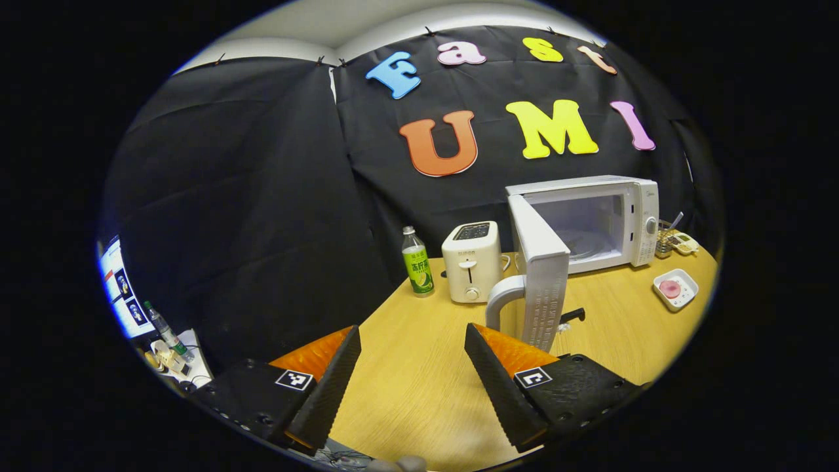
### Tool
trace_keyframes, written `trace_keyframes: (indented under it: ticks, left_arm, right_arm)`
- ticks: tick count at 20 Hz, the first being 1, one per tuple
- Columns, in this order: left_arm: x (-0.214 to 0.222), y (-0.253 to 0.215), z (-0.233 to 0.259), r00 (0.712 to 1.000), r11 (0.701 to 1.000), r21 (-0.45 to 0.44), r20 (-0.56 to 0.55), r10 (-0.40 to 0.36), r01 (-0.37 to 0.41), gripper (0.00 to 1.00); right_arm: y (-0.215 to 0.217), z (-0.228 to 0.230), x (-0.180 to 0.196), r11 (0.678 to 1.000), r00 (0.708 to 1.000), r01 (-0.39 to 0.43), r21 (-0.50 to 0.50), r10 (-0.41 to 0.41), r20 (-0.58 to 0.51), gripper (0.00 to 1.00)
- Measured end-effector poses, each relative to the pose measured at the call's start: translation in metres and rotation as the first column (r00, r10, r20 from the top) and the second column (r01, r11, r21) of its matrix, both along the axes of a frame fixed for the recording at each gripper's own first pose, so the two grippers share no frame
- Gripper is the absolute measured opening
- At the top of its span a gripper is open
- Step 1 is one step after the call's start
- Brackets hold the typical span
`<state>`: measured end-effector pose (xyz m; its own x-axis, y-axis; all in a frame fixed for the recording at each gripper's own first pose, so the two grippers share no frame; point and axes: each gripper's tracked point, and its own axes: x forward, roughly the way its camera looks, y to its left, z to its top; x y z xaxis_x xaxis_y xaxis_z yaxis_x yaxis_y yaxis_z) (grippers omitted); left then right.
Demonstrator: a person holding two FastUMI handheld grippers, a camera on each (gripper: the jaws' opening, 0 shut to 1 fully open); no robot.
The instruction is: Open the microwave oven with the left hand, put the food in, and close the microwave oven.
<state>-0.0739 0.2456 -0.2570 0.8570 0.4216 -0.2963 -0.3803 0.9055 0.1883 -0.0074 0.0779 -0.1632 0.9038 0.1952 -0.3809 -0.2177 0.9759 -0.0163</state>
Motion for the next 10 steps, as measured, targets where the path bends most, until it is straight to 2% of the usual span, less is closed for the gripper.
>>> trace_keyframes:
  ticks: [1, 2, 3, 4, 5, 6, 8, 9, 10]
  left_arm:
    - [-0.007, -0.001, 0.000, 1.000, 1.000, -0.010, -0.010, 0.013, -0.013, 0.95]
    - [-0.013, -0.005, 0.003, 1.000, 1.000, -0.009, -0.014, 0.020, -0.021, 0.96]
    - [-0.019, -0.011, 0.008, 1.000, 1.000, -0.006, -0.015, 0.020, -0.020, 0.96]
    - [-0.023, -0.021, 0.014, 1.000, 1.000, -0.006, -0.013, 0.015, -0.015, 0.96]
    - [-0.025, -0.033, 0.023, 1.000, 1.000, -0.006, -0.007, 0.007, -0.007, 0.96]
    - [-0.025, -0.047, 0.032, 1.000, 1.000, -0.008, 0.002, -0.003, 0.003, 0.96]
    - [-0.023, -0.077, 0.052, 1.000, 1.000, -0.015, 0.024, -0.010, 0.010, 0.95]
    - [-0.021, -0.089, 0.063, 0.999, 1.000, -0.023, 0.038, -0.008, 0.008, 0.96]
    - [-0.020, -0.104, 0.075, 0.999, 0.999, -0.036, 0.051, -0.006, 0.008, 0.96]
  right_arm:
    - [-0.006, -0.006, 0.004, 1.000, 1.000, 0.002, 0.003, -0.002, -0.013, 1.00]
    - [-0.012, -0.013, 0.010, 1.000, 1.000, 0.002, 0.005, -0.001, -0.028, 0.95]
    - [-0.019, -0.022, 0.018, 1.000, 0.999, 0.004, 0.007, -0.003, -0.044, 0.95]
    - [-0.028, -0.032, 0.026, 1.000, 0.998, 0.005, 0.007, -0.005, -0.066, 1.00]
    - [-0.036, -0.042, 0.034, 1.000, 0.996, 0.005, 0.008, -0.004, -0.086, 0.94]
    - [-0.045, -0.053, 0.045, 1.000, 0.994, 0.007, 0.010, -0.006, -0.109, 1.00]
    - [-0.059, -0.079, 0.065, 1.000, 0.985, -0.008, 0.028, 0.013, -0.173, 1.00]
    - [-0.067, -0.094, 0.076, 0.999, 0.978, -0.011, 0.039, 0.019, -0.209, 0.93]
    - [-0.072, -0.108, 0.088, 0.998, 0.967, -0.017, 0.060, 0.031, -0.254, 0.98]
